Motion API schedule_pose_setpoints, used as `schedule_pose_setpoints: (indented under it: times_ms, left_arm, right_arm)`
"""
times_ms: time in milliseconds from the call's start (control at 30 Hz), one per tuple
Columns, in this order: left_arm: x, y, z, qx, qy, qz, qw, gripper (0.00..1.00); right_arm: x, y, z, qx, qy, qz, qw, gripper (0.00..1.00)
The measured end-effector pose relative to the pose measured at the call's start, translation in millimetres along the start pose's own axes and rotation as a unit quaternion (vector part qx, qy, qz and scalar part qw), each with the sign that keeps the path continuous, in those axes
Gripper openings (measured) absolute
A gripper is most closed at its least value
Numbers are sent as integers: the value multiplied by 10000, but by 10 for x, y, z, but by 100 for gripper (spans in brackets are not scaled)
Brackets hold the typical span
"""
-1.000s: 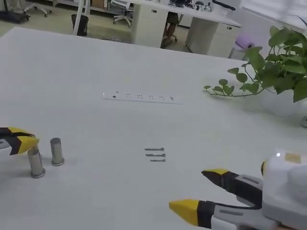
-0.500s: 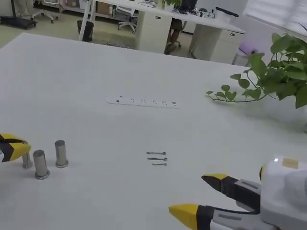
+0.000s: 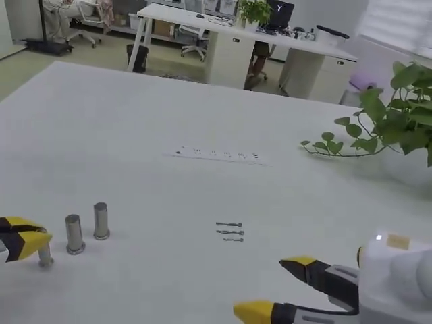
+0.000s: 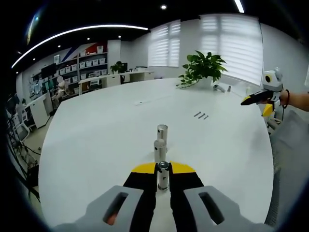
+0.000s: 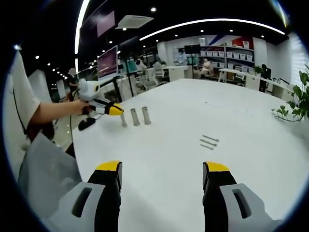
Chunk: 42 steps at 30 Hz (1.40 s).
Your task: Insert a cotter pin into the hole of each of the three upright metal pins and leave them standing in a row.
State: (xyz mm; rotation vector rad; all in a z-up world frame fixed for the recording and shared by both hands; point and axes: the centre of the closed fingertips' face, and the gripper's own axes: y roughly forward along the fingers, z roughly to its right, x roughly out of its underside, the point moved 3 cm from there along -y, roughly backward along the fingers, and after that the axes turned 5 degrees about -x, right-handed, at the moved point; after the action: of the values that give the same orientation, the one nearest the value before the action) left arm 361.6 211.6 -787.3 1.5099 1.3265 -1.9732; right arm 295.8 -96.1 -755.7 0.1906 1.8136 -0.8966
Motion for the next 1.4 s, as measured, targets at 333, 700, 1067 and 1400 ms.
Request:
schedule_pose_setpoints:
  times_ms: [333,700,1067,1400]
  left_arm:
    - [-58,-67,323,235,22,184,9996,7]
    - [-181,103,670,517,140,300,9981,7]
    - [-245,331,995,892,291,316,9951,7]
    - [-254,456,1146,1088,387,351,9927,7]
  right_arm:
    - [31,-3,-69,-90,-14,13,10000,69]
    - [21,-28,-82,-80,15,99,9999,69]
    - [61,-64,-34,-14,87,115,9999,69]
    - [95,-64,-27,-10,138,111,9998,69]
